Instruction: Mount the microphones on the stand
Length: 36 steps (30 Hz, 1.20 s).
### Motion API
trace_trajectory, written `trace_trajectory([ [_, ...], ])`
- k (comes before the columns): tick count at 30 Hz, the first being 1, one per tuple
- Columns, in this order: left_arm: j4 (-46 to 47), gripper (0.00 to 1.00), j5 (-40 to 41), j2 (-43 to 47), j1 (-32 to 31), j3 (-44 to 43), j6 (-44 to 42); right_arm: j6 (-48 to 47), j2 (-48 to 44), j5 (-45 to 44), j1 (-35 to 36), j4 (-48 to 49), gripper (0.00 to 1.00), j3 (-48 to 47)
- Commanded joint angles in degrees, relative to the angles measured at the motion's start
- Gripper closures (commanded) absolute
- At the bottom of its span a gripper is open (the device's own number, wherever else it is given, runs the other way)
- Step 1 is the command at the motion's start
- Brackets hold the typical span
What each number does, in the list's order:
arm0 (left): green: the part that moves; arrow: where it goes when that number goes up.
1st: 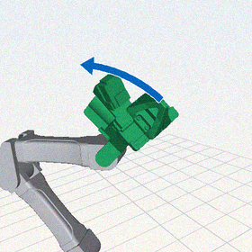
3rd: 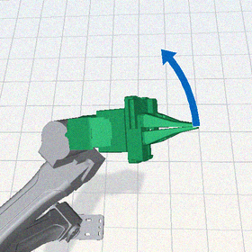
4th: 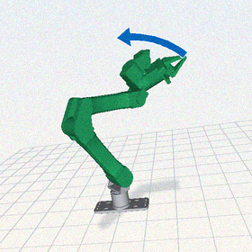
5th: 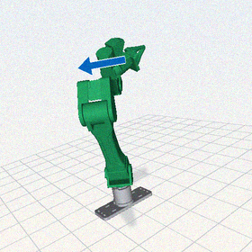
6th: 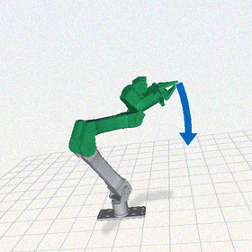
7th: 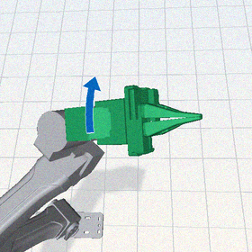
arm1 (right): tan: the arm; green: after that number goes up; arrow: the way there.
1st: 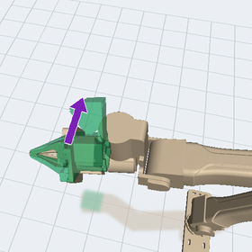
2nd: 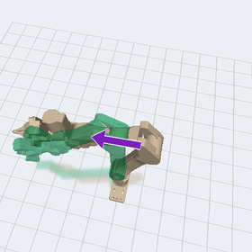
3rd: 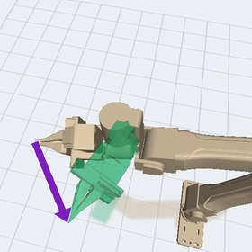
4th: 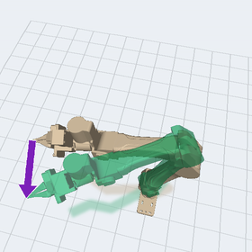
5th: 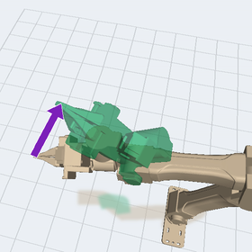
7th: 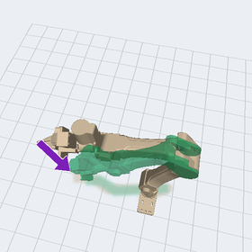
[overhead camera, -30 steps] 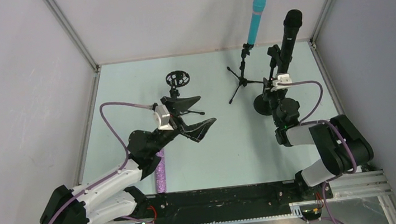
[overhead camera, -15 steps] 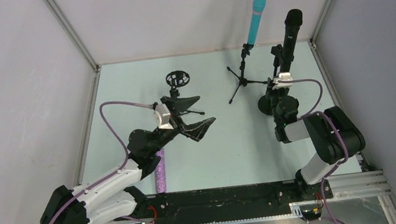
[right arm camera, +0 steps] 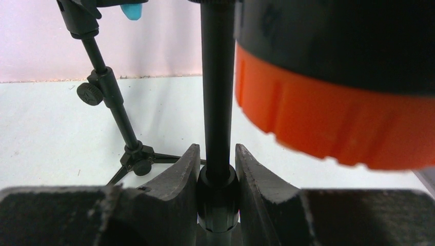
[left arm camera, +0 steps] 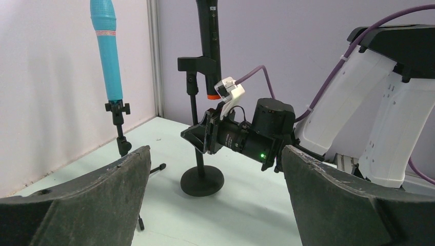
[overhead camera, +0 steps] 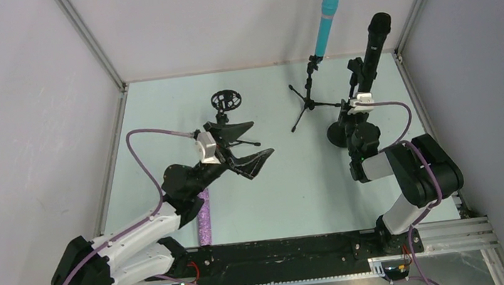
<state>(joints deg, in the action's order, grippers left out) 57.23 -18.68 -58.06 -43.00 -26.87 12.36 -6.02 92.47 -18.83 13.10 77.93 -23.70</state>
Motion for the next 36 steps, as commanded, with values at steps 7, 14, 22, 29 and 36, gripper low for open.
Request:
trace_trajectory([
  [7, 1.0, 0.0, -0.1, 1.6, 0.7, 0.8, -1.5, 1.5, -1.2, 0.9, 0.1, 8.9, 0.91, 1.5],
  [14, 1.0, 0.0, 1.2, 3.2, 0.8, 1.8, -1.2, 0.8, -2.0, 0.9, 1.5, 9.0, 0.67, 3.2],
  [22, 1.0, 0.0, 4.3, 4.1, 0.8, 2.7, -0.8, -0.2, -3.6, -0.2, 2.8, 8.8, 0.49, 4.2],
  [29, 1.0, 0.0, 6.0, 4.6, 0.7, 3.2, -0.6, -1.2, -5.1, -1.1, 4.7, 8.8, 0.25, 5.1],
  [36, 1.0, 0.0, 6.6, 5.0, 0.8, 3.5, -0.9, -2.0, -6.5, -5.4, 6.3, 8.8, 0.14, 6.3],
])
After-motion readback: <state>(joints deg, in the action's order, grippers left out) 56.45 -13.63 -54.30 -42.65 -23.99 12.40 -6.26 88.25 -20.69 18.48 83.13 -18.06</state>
